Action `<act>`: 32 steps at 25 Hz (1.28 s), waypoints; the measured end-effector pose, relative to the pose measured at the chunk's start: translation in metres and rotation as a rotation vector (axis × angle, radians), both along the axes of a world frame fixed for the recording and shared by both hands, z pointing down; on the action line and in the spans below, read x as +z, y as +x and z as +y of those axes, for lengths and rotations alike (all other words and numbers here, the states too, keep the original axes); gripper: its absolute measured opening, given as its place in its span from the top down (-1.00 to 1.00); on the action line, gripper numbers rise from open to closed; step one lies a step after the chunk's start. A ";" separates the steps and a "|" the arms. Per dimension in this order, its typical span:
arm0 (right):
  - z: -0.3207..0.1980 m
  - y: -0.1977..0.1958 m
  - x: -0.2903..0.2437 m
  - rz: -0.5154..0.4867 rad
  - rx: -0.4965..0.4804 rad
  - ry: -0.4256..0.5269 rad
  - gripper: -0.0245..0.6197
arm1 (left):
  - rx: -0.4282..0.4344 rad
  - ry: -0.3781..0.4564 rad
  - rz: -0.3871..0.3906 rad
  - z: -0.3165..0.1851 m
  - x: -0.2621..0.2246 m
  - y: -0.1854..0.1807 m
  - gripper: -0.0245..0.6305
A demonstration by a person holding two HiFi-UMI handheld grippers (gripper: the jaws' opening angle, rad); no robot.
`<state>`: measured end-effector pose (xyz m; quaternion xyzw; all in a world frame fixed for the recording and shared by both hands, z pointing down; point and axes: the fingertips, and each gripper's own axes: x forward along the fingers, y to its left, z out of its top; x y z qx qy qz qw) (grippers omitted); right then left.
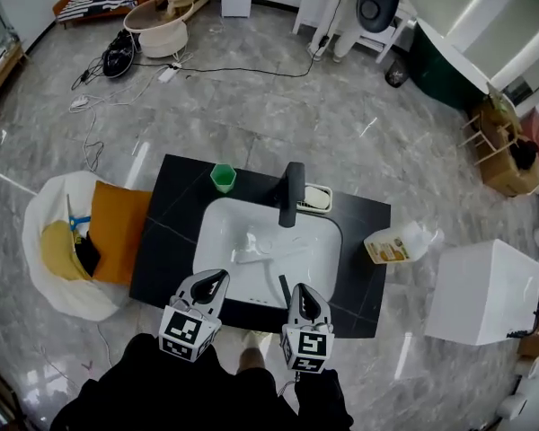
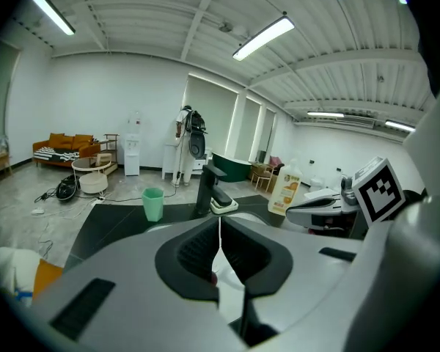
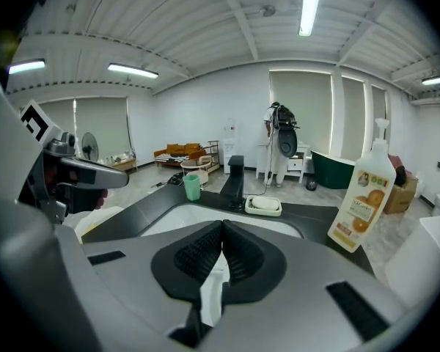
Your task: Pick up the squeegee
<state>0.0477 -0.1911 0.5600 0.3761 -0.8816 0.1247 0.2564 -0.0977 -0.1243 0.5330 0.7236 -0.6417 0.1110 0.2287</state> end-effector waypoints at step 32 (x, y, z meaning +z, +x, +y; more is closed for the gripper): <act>-0.001 0.005 0.199 0.314 -0.204 -0.441 -0.04 | -0.213 -0.164 0.089 0.007 0.122 0.008 0.84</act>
